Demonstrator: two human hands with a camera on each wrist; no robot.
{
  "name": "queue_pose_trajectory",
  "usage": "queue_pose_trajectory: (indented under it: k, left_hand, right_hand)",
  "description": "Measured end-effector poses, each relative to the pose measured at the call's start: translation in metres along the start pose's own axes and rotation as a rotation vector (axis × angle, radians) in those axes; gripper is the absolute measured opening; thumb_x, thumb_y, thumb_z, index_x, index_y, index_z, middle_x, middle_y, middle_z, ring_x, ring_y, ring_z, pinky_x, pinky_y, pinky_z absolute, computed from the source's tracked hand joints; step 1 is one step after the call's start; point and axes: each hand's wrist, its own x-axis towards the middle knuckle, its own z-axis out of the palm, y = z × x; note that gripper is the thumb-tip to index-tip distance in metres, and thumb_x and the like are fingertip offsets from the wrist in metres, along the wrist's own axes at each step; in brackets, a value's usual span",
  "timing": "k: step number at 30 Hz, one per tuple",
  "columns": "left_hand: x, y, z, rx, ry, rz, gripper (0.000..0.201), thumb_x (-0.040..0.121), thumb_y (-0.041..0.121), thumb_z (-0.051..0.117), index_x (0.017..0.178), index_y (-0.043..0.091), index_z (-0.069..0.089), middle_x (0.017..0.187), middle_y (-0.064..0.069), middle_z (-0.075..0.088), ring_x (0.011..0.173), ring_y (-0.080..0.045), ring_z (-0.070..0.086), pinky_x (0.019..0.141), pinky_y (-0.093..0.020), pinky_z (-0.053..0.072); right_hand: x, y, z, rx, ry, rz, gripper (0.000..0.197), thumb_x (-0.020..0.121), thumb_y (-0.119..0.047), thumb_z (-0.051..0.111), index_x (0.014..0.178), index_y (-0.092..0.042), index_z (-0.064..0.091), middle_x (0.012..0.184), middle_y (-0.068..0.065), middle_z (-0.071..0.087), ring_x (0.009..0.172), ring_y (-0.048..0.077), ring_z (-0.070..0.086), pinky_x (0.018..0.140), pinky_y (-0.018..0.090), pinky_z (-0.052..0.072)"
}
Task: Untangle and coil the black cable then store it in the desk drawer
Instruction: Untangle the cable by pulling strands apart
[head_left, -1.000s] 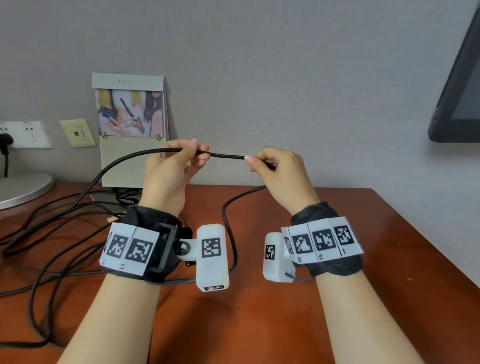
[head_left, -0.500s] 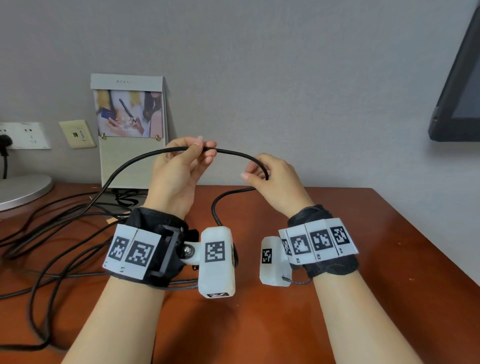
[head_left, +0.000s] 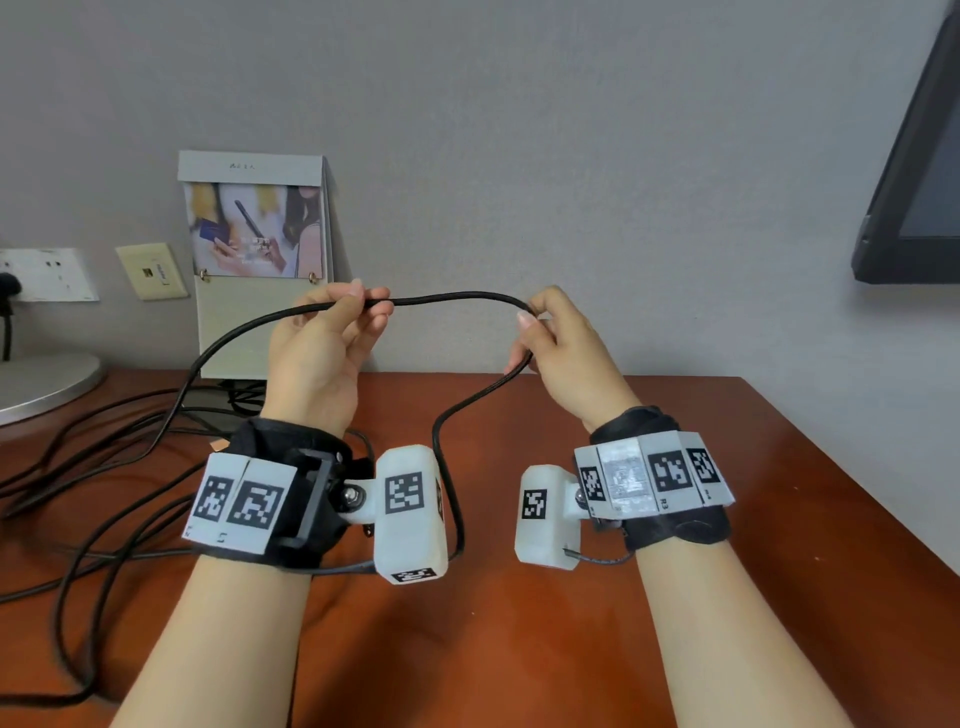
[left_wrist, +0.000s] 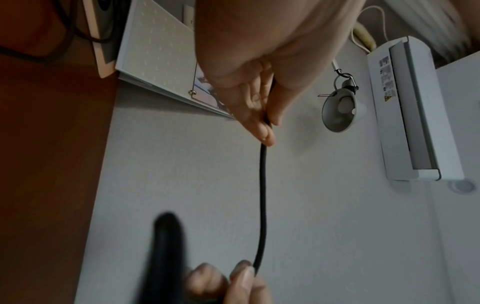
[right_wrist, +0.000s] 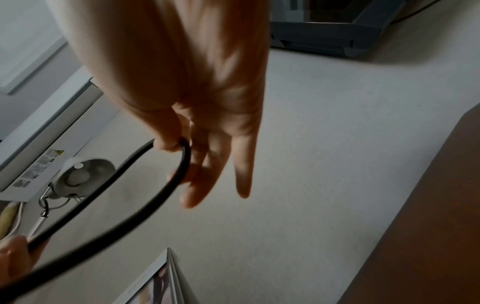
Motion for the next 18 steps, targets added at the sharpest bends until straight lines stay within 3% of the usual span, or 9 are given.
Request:
queue_pose_trajectory:
  k: [4, 10, 13, 16, 17, 18]
  left_hand:
    - [-0.002, -0.002, 0.005, -0.028, -0.011, -0.016, 0.02, 0.093, 0.003, 0.053, 0.074, 0.008, 0.055, 0.077, -0.009, 0.064, 0.06, -0.009, 0.063, 0.065, -0.015, 0.053]
    - [-0.015, -0.014, 0.021, 0.075, -0.186, -0.14, 0.012, 0.089, 0.003, 0.057, 0.077, 0.006, 0.058, 0.068, -0.004, 0.07, 0.065, -0.01, 0.068, 0.067, -0.016, 0.054]
    - [-0.019, -0.016, 0.025, 0.121, -0.205, -0.171, 0.013, 0.088, 0.001, 0.059, 0.076, 0.005, 0.058, 0.064, -0.003, 0.069, 0.066, -0.011, 0.069, 0.067, -0.015, 0.055]
    - [-0.016, -0.011, 0.021, 0.112, -0.134, -0.135, 0.018, 0.087, -0.003, 0.058, 0.071, 0.004, 0.058, 0.062, -0.002, 0.068, 0.064, -0.01, 0.069, 0.064, -0.013, 0.053]
    - [-0.015, -0.01, 0.02, 0.102, -0.108, -0.122, 0.018, 0.087, -0.003, 0.058, 0.071, 0.004, 0.058, 0.061, -0.002, 0.068, 0.063, -0.01, 0.069, 0.063, -0.013, 0.053]
    - [-0.014, -0.009, 0.019, 0.095, -0.087, -0.113, 0.018, 0.087, -0.004, 0.058, 0.071, 0.004, 0.058, 0.06, -0.002, 0.068, 0.062, -0.01, 0.069, 0.062, -0.013, 0.053]
  right_hand:
    - [-0.003, -0.004, -0.002, -0.039, 0.119, -0.131, 0.015, 0.1, -0.014, 0.037, 0.091, -0.01, 0.049, 0.062, 0.005, 0.058, 0.061, 0.016, 0.052, 0.061, 0.02, 0.041]
    - [-0.002, -0.005, 0.002, -0.229, 0.098, -0.276, 0.02, 0.097, -0.012, 0.043, 0.094, -0.01, 0.063, 0.062, -0.008, 0.048, 0.065, 0.023, 0.052, 0.067, 0.04, 0.047]
    - [-0.003, -0.007, 0.001, -0.227, 0.012, -0.287, 0.021, 0.097, -0.014, 0.045, 0.102, -0.014, 0.065, 0.078, 0.001, 0.059, 0.075, 0.019, 0.053, 0.071, 0.035, 0.044]
    - [-0.005, -0.011, 0.005, -0.117, -0.063, -0.233, 0.014, 0.097, -0.016, 0.048, 0.103, -0.014, 0.06, 0.08, -0.006, 0.059, 0.075, 0.005, 0.054, 0.071, 0.02, 0.043]
    - [-0.005, -0.011, 0.009, -0.077, -0.085, -0.189, 0.01, 0.096, -0.018, 0.049, 0.102, -0.016, 0.056, 0.083, -0.004, 0.06, 0.076, 0.008, 0.057, 0.076, 0.023, 0.048]
    - [-0.004, -0.011, 0.013, -0.037, -0.103, -0.138, 0.006, 0.096, -0.02, 0.049, 0.1, -0.018, 0.053, 0.088, 0.003, 0.062, 0.079, 0.014, 0.06, 0.08, 0.034, 0.053]
